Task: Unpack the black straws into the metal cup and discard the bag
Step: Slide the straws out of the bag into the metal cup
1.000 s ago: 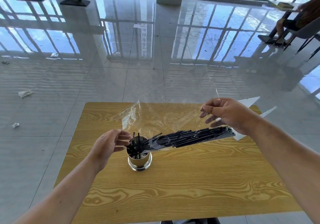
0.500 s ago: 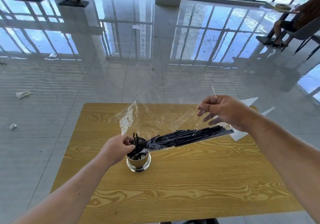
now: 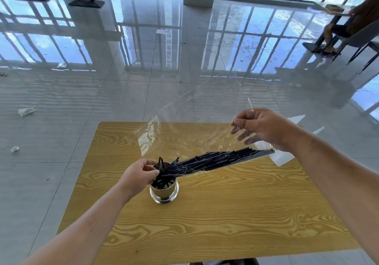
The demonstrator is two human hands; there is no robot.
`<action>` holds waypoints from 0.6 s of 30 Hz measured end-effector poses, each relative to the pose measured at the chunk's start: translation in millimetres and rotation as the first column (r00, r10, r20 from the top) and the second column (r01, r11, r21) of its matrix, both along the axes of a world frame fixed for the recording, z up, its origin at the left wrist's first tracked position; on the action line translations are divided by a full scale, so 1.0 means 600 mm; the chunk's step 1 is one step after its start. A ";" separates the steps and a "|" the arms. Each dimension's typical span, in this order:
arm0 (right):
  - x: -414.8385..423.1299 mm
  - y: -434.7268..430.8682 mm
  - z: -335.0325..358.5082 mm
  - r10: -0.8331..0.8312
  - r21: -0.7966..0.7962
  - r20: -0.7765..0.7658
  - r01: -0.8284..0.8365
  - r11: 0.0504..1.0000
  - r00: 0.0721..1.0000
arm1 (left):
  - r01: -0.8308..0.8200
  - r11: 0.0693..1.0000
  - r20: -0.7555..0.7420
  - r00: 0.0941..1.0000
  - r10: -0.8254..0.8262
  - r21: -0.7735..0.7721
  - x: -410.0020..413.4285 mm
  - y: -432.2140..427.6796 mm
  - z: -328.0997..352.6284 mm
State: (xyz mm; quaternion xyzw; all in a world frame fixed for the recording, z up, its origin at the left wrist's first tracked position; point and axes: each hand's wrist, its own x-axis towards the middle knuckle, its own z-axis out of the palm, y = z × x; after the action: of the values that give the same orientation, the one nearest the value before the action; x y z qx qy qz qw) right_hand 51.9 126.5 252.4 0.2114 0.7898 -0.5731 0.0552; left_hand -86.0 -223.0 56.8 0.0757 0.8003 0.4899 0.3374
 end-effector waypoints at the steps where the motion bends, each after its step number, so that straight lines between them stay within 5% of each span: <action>1: -0.002 -0.002 0.002 0.006 0.004 -0.003 -0.006 1.000 1.000 | 0.006 0.999 0.013 1.000 -0.006 0.033 0.001 0.000 0.003; 18: -0.023 -0.024 0.028 0.025 0.053 0.034 -0.026 0.998 0.999 | -0.136 0.987 0.002 0.991 0.137 0.079 -0.020 -0.044 0.014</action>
State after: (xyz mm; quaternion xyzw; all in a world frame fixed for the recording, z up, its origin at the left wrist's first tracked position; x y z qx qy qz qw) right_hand 38.4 112.1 269.4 0.2124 0.8066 -0.5472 0.0701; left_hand -98.3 -249.2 65.5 0.0349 0.7841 0.5430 0.2984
